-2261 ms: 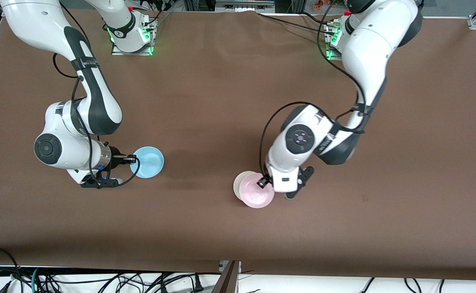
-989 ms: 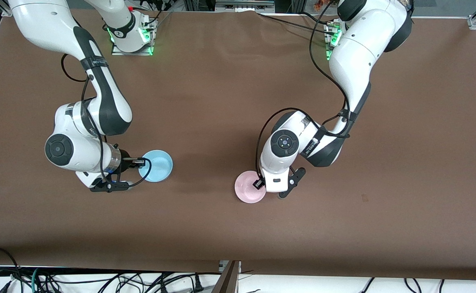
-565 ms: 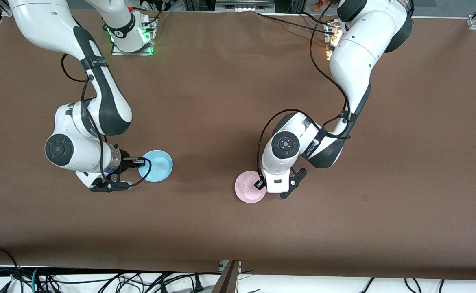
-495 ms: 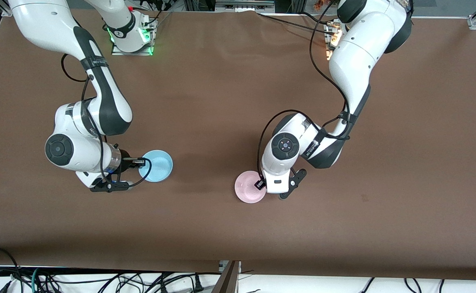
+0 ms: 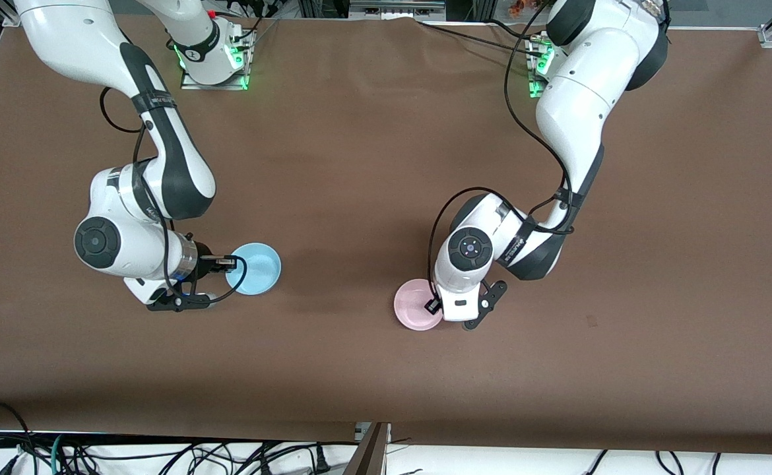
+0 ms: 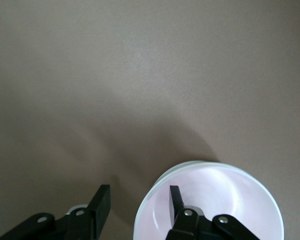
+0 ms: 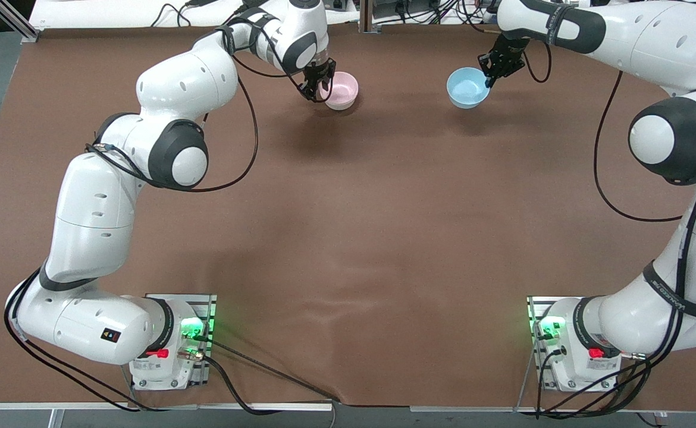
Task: Stack pink and blue bowls on white bowl
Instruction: 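Raise the left gripper away while the right gripper lifts the blue bowl, then carry the blue bowl with the right gripper onto the pink bowl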
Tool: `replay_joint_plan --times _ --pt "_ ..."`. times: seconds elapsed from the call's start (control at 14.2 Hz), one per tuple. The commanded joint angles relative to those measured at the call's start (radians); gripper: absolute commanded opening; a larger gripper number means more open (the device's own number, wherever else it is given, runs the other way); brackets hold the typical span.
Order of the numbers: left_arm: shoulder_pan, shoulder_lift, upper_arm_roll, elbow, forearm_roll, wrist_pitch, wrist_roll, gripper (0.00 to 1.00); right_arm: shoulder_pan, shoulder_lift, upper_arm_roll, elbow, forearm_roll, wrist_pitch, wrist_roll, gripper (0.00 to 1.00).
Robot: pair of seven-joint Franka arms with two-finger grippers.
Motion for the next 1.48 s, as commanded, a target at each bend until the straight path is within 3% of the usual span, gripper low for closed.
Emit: replay_joint_plan --times 0.0,0.28,0.64,0.78,1.06,1.13,1.2,1.34,1.41 --pt "-0.004 -0.066 -0.004 0.022 -0.068 -0.143 0.037 0.56 0.005 0.014 0.001 0.033 0.012 -0.022 0.019 0.00" --pt "0.057 -0.224 -0.008 0.022 -0.192 -0.396 0.230 0.56 0.057 0.011 0.003 0.036 0.012 -0.020 0.154 0.00" --pt "0.270 -0.378 0.000 0.013 -0.200 -0.580 0.766 0.54 0.174 0.066 0.018 0.159 0.112 0.010 0.476 0.00" --pt "0.349 -0.408 0.012 0.002 -0.162 -0.603 1.024 0.54 0.246 0.132 0.018 0.251 0.120 0.096 0.628 0.00" --pt "0.501 -0.435 0.006 -0.030 -0.079 -0.585 1.363 0.55 0.373 0.306 0.018 0.378 0.161 0.421 0.827 0.00" --pt "0.540 -0.456 0.000 -0.073 -0.080 -0.546 1.391 0.55 0.398 0.351 0.018 0.407 0.169 0.505 0.861 0.00" --pt "0.553 -0.511 -0.001 -0.174 -0.079 -0.478 1.395 0.55 0.418 0.394 0.018 0.441 0.170 0.577 0.901 0.00" --pt "0.568 -0.659 0.000 -0.462 -0.074 -0.250 1.398 0.55 0.452 0.463 0.018 0.508 0.169 0.656 0.956 0.00" --pt "0.597 -0.707 -0.001 -0.559 -0.074 -0.164 1.399 0.57 0.456 0.472 0.018 0.513 0.169 0.670 0.958 0.00"
